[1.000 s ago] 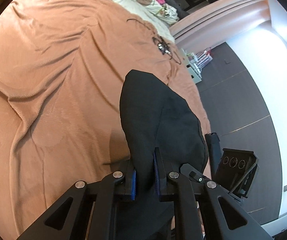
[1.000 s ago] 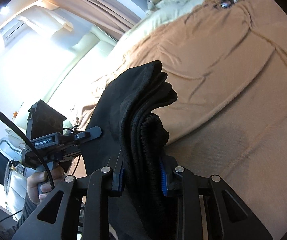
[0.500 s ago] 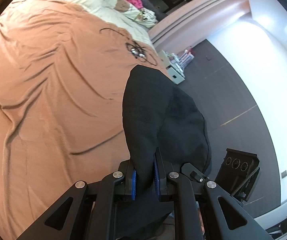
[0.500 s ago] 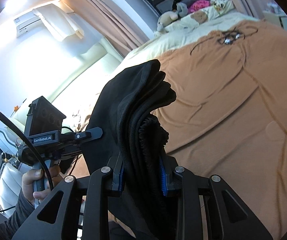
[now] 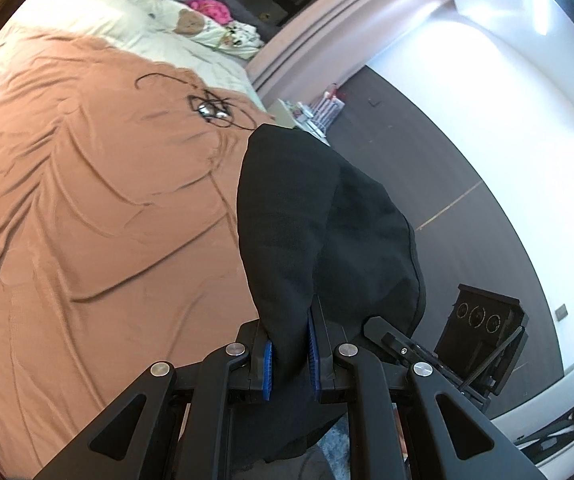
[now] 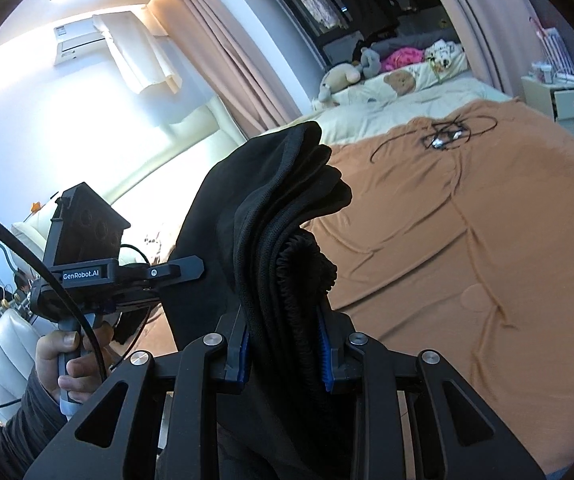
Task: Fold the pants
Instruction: 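Lift the folded shorts off the bed with both grippers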
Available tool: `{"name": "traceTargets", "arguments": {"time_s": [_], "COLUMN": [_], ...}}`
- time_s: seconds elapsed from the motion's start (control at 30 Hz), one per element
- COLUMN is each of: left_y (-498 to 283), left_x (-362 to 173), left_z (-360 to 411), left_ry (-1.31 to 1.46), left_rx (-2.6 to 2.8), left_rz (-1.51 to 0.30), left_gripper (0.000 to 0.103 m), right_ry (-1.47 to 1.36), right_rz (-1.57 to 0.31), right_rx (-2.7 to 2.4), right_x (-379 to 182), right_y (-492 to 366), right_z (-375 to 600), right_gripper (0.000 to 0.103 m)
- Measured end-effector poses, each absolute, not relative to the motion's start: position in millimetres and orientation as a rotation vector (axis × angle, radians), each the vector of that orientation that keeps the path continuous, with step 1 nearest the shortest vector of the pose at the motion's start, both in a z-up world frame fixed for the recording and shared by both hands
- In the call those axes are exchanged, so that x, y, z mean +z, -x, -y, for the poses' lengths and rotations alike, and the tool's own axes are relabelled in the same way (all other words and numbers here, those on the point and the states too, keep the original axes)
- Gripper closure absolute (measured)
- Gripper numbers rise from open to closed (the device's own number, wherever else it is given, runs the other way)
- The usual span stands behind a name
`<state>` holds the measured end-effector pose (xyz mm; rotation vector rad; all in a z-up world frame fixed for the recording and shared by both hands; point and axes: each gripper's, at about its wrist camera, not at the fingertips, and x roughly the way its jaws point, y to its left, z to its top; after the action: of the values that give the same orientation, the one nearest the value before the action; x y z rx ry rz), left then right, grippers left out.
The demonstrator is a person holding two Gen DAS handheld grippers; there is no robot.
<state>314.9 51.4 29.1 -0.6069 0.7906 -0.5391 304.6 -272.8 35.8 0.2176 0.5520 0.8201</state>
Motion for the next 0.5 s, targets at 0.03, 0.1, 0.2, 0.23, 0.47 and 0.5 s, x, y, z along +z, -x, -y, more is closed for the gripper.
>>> {"name": "traceTargets", "arguments": {"time_s": [0.03, 0.1, 0.2, 0.23, 0.47, 0.5], "left_y": [-313, -310, -309, -309, -310, -311], "left_x": [32, 38, 46, 48, 62, 63], "left_z": [-46, -35, -20, -15, 23, 30], "left_ry": [0.602, 0.593, 0.572, 0.566, 0.532, 0.528], "left_rx": [-0.546, -0.558, -0.575, -0.582, -0.636, -0.644], "left_rz": [-0.788, -0.787, -0.781, -0.778, -0.770, -0.771], "left_gripper": [0.089, 0.089, 0.089, 0.089, 0.089, 0.089], "right_ry": [-0.218, -0.217, -0.207, -0.205, -0.191, -0.187], "right_rz": [-0.549, -0.546, -0.526, -0.519, -0.474, -0.469], "right_rx": [0.815, 0.805, 0.792, 0.788, 0.747, 0.742], "right_x": [38, 40, 46, 47, 60, 60], "right_y": [-299, -292, -278, -274, -244, -241], "right_z": [278, 286, 300, 303, 333, 336], "right_gripper": [0.080, 0.080, 0.080, 0.080, 0.080, 0.080]}}
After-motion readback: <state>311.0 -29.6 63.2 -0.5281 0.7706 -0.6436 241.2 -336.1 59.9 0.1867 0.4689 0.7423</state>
